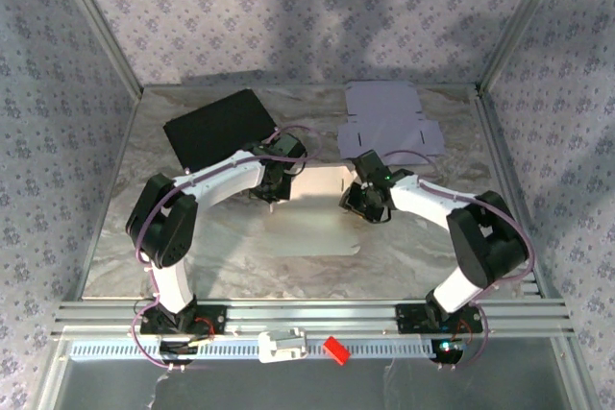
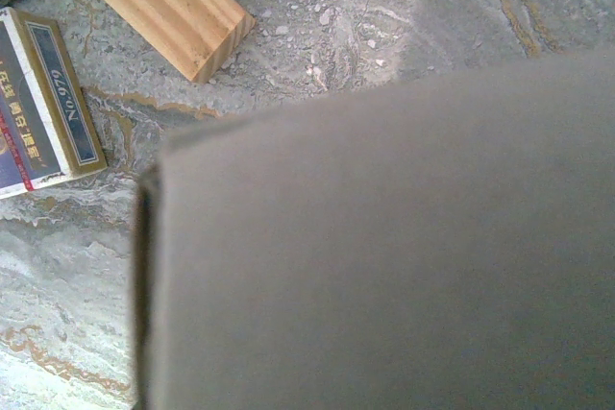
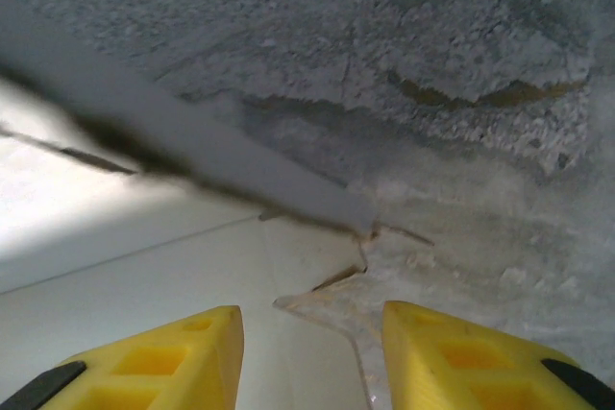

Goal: Fold the paper box

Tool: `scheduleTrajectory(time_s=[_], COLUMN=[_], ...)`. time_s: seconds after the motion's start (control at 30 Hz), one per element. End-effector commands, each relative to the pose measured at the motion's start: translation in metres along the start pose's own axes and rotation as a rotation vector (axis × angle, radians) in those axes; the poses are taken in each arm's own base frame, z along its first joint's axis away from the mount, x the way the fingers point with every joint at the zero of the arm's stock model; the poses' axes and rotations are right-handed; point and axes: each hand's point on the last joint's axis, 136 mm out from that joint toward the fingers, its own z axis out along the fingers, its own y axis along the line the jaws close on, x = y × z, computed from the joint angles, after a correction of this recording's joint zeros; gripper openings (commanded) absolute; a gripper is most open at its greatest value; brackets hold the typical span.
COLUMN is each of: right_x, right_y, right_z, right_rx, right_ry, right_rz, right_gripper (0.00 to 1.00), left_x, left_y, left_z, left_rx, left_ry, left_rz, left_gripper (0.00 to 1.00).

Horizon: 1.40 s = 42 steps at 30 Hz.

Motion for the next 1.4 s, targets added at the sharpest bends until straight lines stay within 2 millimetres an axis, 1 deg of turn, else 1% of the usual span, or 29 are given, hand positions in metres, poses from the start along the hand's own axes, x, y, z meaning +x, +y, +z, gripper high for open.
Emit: scheduleTrajectory(time_s=[0.0, 0.17, 0.33, 0.47, 0.57, 0.77, 0.83, 1.07, 1.17, 1.27, 1.3, 1.37], right_x=[-0.009, -0.011, -0.018, -0.015, -0.012, -0.01, -0.008, -0.008, -0.012, -0.022, -0.028, -0.041], right_y=[0.004, 0.001, 0.016, 0.022, 0.026, 0.051, 0.055, 0.053, 0.055, 0.062, 0.063, 0.059], right_z=[0.005, 0.006, 0.007, 0.009, 0.009, 0.002, 0.0, -0.004, -0.017, -0.047, -0.06, -0.082], right_rx=[0.01, 0.013, -0.036, -0.054, -0.067, -0.132, -0.133, -0.135, -0.154, -0.193, -0.21, -0.224], right_ry=[-0.018, -0.035, -0.056, -0.03, -0.021, -0.016, -0.015, -0.019, -0.038, -0.089, -0.115, -0.165], right_rz=[-0.026, -0.022, -0.06, -0.076, -0.088, -0.154, -0.169, -0.166, -0.179, -0.236, -0.257, -0.281], right_gripper=[0.42, 0.41, 0.32, 0.26, 0.26, 0.25, 0.25, 0.28, 0.28, 0.32, 0.34, 0.35], left_x=[0.001, 0.002, 0.002, 0.002, 0.001, 0.001, 0.001, 0.001, 0.002, -0.001, -0.002, -0.006], left_y=[0.003, 0.003, 0.001, 0.001, 0.0, 0.0, 0.0, 0.001, 0.005, 0.007, 0.007, 0.007], left_z=[0.002, 0.003, 0.004, 0.004, 0.004, 0.005, 0.005, 0.004, 0.006, 0.007, 0.007, 0.006], left_rx=[-0.021, -0.02, -0.018, -0.017, -0.011, -0.01, -0.01, -0.007, -0.006, 0.052, 0.079, 0.123], left_ry=[0.018, 0.022, 0.023, 0.023, 0.022, 0.023, 0.024, 0.024, 0.035, 0.039, 0.039, 0.036], left_rz=[0.028, 0.029, 0.032, 0.034, 0.035, 0.035, 0.033, 0.028, 0.018, 0.0, -0.004, -0.009], left_gripper=[0.0, 0.0, 0.0, 0.0, 0.0, 0.0, 0.0, 0.0, 0.0, 0.0, 0.0, 0.0])
